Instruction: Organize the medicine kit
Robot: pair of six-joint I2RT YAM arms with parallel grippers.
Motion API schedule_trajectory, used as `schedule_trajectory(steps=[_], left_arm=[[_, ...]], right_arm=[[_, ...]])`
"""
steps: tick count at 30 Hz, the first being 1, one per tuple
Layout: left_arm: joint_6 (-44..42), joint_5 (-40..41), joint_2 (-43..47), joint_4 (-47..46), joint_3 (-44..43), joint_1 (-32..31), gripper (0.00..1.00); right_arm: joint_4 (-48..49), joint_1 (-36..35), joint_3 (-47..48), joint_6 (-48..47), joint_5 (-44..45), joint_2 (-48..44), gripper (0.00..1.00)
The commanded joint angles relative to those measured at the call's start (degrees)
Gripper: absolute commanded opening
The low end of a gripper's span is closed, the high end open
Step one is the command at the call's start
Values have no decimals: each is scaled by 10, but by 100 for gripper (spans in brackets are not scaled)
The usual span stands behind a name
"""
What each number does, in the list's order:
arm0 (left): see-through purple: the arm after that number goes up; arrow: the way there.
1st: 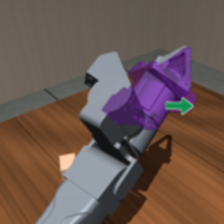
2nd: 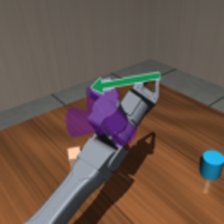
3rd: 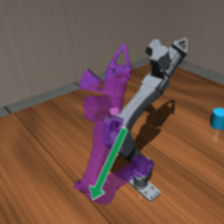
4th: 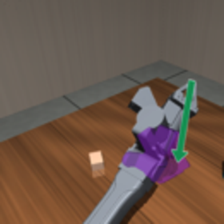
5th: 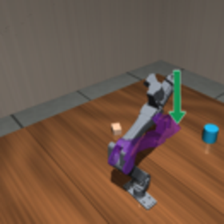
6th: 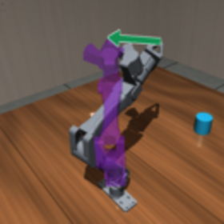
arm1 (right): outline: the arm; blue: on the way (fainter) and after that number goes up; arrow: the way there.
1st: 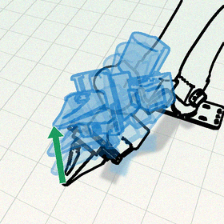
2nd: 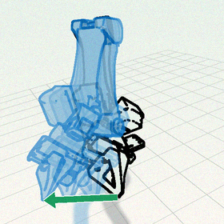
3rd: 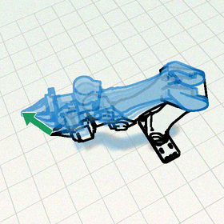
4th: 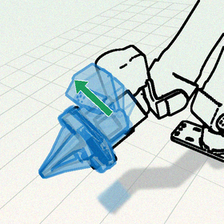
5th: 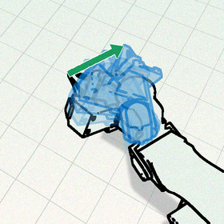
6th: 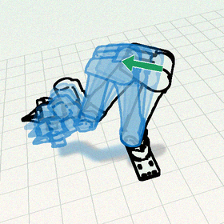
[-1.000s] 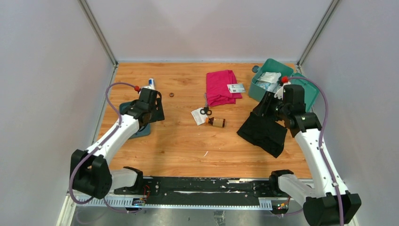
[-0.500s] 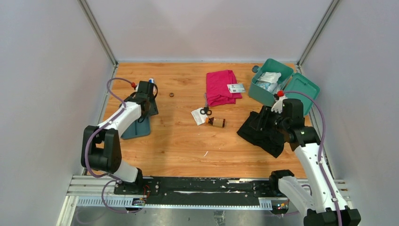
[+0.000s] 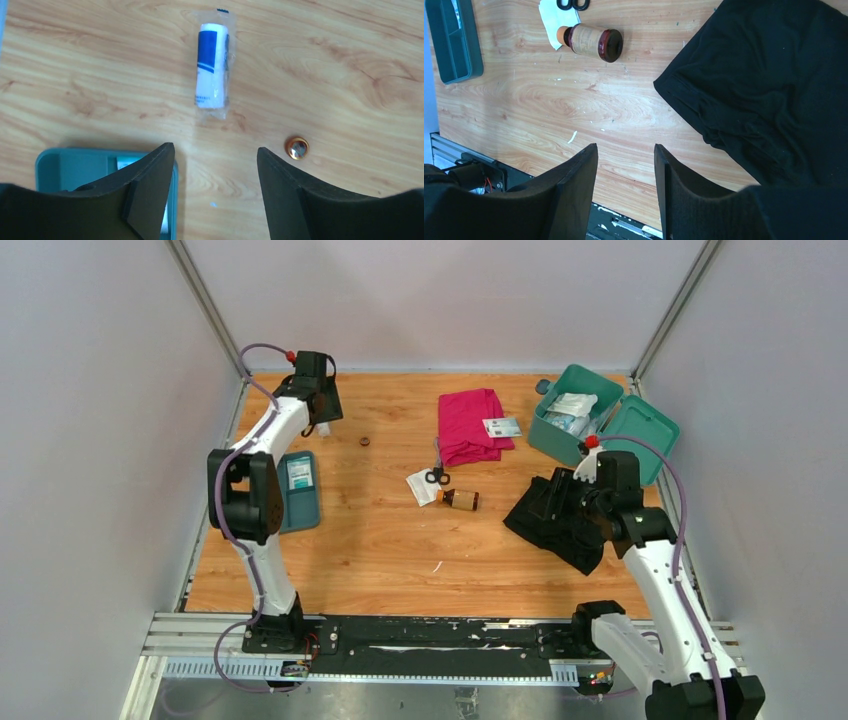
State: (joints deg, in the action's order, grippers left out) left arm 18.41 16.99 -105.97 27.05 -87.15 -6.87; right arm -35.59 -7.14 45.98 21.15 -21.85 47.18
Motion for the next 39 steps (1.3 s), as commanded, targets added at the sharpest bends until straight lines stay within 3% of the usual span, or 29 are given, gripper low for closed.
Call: schedule_trajectory(steps=[1, 13, 25, 31, 36, 39], left_arm=[[-26, -46, -77, -5, -56, 31, 68], [-45, -89, -209, 1, -153, 62, 68], [-45, -120, -243, -2, -160, 66, 48], [-46, -149, -222, -1, -149, 66, 31], [-16, -186, -154, -21, -96, 58, 26], [7, -207, -86, -57, -21, 30, 25]], right_arm=[[-3, -8, -12, -9, 5, 12, 50], [9, -8, -4, -4, -6, 54, 48], [8, -8, -3, 2, -9, 58, 41], [8, -8, -2, 5, -9, 53, 38], [8, -8, 0, 13, -12, 46, 37], [8, -8, 4, 26, -18, 40, 36]])
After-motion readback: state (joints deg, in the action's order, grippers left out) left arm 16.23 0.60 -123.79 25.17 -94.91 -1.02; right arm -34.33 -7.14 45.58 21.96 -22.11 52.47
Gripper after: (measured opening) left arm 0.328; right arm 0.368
